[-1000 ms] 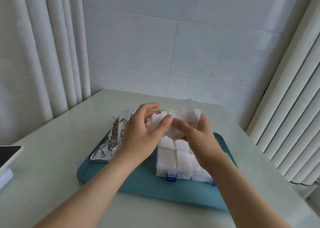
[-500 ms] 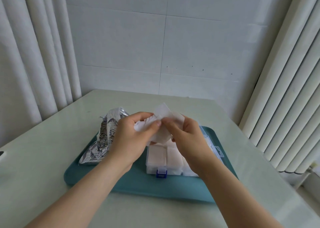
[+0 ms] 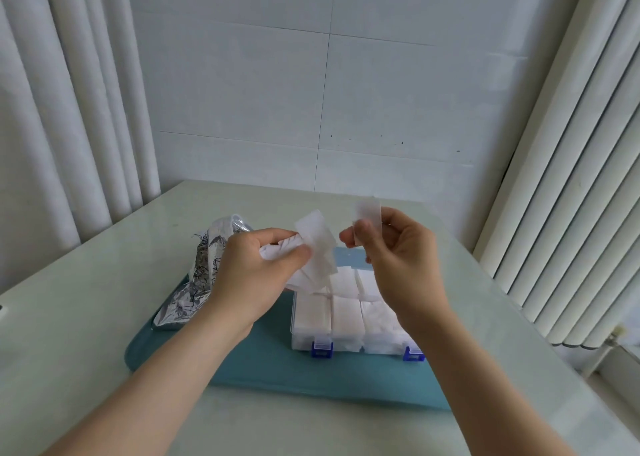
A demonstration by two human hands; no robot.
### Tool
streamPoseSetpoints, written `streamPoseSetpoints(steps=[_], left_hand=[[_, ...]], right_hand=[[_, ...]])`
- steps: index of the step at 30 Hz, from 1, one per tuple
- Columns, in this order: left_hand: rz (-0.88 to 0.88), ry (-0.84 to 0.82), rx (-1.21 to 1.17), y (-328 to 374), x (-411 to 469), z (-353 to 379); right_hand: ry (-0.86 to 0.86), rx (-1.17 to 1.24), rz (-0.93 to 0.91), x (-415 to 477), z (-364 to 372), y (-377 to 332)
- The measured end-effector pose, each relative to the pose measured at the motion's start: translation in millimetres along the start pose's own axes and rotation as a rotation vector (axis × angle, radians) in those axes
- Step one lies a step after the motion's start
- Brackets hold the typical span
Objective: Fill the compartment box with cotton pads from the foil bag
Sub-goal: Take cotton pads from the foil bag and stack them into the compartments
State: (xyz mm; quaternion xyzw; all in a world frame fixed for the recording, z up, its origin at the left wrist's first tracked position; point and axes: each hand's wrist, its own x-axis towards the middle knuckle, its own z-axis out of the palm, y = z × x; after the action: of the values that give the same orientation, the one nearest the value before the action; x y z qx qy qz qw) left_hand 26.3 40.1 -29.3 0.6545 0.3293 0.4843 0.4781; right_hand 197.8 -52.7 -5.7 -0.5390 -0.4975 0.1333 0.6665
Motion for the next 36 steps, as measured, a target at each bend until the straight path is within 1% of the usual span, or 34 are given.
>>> streamPoseSetpoints(steps=[2, 5, 10, 14, 22, 28, 31, 34, 36], left_hand=[[0.011, -0.035, 0.01, 2.3, -1.8, 0.5], [-0.005, -0.071, 0.023, 4.0, -2.8, -0.6], [-0.019, -0.129, 0.064, 6.3, -4.5, -1.5], [-0.005, -0.163, 0.105, 6.2, -4.2, -1.8], [0.018, -0.194, 0.148, 6.3, -3.5, -3.1], [0.074, -0.197, 0.182, 3.5, -2.2, -3.8], [0.079, -0.175, 0.209, 0.4, 0.0, -4.0], [0.066, -0.155, 0.226, -1.4, 1.7, -5.7], [0.068, -0.149, 0.198, -1.7, 2.6, -6.2]], right_hand=[[-0.068, 0.055, 0.024, -0.3, -0.3, -3.6], [-0.152, -0.01, 0.066, -3.1, 2.0, -2.5], [-0.083, -0.003, 0.182, -4.4, 2.5, 1.5], [-0.049, -0.05, 0.232, -4.1, 3.8, 6.4], [-0.077, -0.061, 0.222, -4.4, 3.5, 6.3], [-0.12, -0.051, 0.233, -5.8, 2.1, 2.3], [-0.109, 0.047, 0.243, -4.5, 0.2, 2.0], [-0.023, 0.173, 0.233, 1.0, -7.8, 0.5], [-0.051, 0.193, 0.245, 4.9, -15.6, -1.5]])
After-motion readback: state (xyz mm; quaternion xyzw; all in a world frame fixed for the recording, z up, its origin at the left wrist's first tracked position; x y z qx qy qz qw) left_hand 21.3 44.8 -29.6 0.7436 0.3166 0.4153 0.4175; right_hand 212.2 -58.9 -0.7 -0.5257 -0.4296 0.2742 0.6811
